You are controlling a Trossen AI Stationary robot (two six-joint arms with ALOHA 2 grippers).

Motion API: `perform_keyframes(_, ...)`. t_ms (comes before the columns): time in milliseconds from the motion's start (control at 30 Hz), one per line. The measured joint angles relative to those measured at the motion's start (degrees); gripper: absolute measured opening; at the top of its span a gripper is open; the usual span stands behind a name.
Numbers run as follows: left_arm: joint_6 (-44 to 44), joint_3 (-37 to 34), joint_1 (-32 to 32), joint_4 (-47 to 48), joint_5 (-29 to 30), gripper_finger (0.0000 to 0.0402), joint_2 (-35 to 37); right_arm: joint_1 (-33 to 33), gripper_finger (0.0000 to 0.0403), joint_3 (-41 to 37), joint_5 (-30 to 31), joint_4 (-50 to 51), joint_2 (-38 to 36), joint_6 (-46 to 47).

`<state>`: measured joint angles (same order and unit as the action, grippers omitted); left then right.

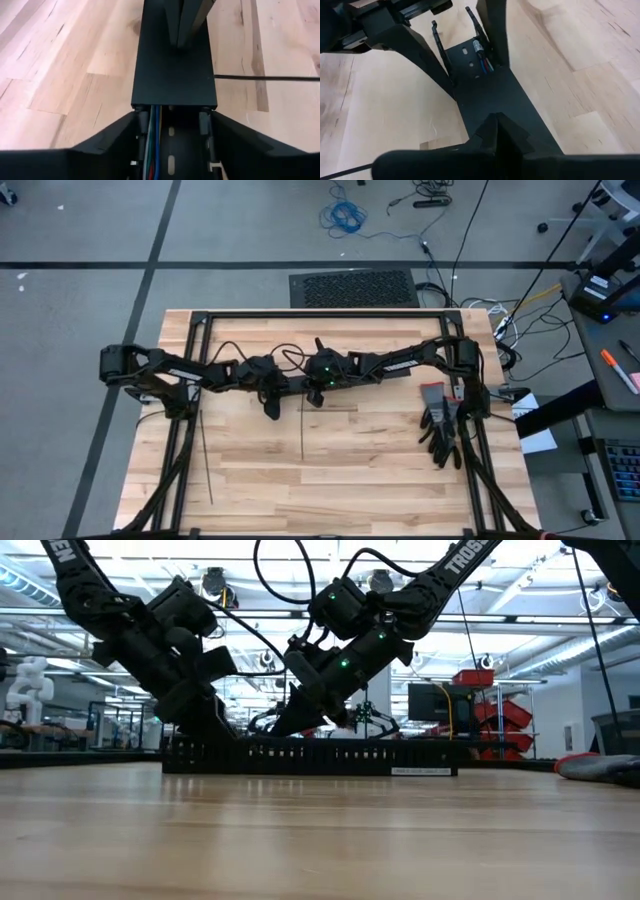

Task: Ziptie cables
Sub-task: Close the black cable duct with the cable duct cover

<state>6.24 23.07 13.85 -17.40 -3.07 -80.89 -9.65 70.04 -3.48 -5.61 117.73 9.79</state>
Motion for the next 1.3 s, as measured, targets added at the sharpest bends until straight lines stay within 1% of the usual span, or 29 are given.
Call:
perform_keyframes(167, 0.0, 0.0, 0.0, 1.1, -0.7, 0.0311, -2.0, 0.0, 0.0, -0.1, 0.0, 0.0, 0.0, -0.6)
perform_keyframes(233, 0.0, 0.1, 0.0, 1.1, -0.9, 0.0335, -2.0, 0.0, 0.0, -0.1, 0.0, 0.0, 0.0, -0.8)
perform_keyframes(300, -1.3, 0.7, 0.0, 2.5, -0.2, 0.0349, -1.6, 0.1, 0.0, -0.1, 0.1, 0.0, 0.0, -0.8)
perform_keyframes(367, -2.6, 1.3, 0.0, 4.7, 0.9, 0.0354, -0.7, 0.1, 0.0, -0.1, 0.1, 0.1, 0.0, -0.8)
perform_keyframes(567, -2.4, 1.9, 0.0, 10.0, 3.7, 0.0356, 2.8, 0.1, 0.0, -0.1, 0.1, 0.4, 0.0, -0.9)
perform_keyframes(700, -1.4, 1.8, 0.0, 9.3, 3.8, 0.0356, 3.6, 0.1, 0.0, -0.1, 0.1, 0.4, 0.0, -1.0)
perform_keyframes(900, -1.0, 1.5, 0.0, 8.7, 3.8, 0.0354, 2.7, 0.1, 0.0, -0.1, 0.1, 0.5, 0.0, -0.7)
perform_keyframes(967, -1.0, 1.1, 0.0, 8.2, 3.7, 0.0345, 2.8, 0.1, 0.0, -0.1, 0.1, 0.5, 0.0, -0.6)
perform_keyframes(1167, -0.9, 0.2, -0.1, 7.3, 3.1, 0.0296, 2.8, 0.1, 0.0, -0.1, 0.2, 0.6, 0.0, -0.5)
perform_keyframes(1300, 0.1, 0.2, -0.1, 7.1, 3.1, 0.0276, 2.8, 0.1, 0.0, -0.1, 0.3, 0.8, 0.0, -0.4)
